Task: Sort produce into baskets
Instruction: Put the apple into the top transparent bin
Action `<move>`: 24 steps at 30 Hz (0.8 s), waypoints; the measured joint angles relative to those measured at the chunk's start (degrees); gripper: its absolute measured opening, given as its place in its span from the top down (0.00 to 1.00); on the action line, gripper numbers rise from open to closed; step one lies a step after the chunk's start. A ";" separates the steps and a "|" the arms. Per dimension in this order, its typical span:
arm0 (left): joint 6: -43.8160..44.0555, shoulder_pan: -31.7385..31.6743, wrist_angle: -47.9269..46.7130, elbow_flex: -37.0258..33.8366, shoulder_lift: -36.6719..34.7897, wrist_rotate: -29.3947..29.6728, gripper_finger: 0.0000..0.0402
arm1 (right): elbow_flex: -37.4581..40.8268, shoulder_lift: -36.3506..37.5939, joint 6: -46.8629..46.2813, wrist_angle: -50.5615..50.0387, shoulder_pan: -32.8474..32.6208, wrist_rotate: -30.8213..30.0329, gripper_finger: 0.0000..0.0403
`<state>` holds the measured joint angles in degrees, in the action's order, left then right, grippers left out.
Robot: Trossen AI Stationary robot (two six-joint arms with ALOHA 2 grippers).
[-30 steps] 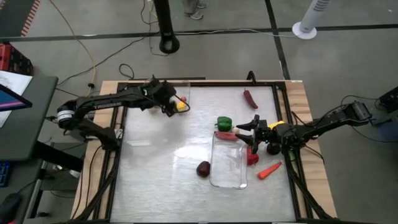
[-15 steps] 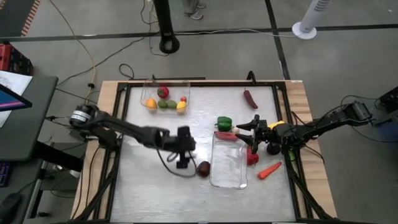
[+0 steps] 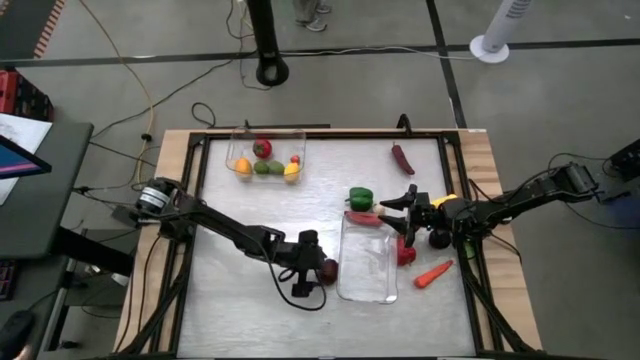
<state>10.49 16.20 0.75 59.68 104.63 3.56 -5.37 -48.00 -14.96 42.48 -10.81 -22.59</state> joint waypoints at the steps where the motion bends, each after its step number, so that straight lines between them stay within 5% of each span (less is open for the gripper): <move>1: 0.33 -0.08 0.59 0.00 0.45 -0.37 0.02 | 0.00 -0.01 0.00 0.00 0.00 0.00 0.39; 9: 0.49 -0.28 3.64 0.00 4.75 -0.31 0.02 | 0.00 0.00 0.01 -0.01 0.00 0.00 0.39; 17: -0.19 -0.28 3.47 0.02 4.47 -0.27 0.23 | -0.02 -0.01 0.00 -0.04 0.00 0.00 0.39; 24: -1.57 -0.84 -8.24 0.04 -4.62 4.88 0.32 | -0.02 0.01 -0.02 -0.07 0.00 0.00 0.39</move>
<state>8.92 15.36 -7.49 59.72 100.01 8.44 -5.39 -47.99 -14.98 42.41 -10.81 -22.59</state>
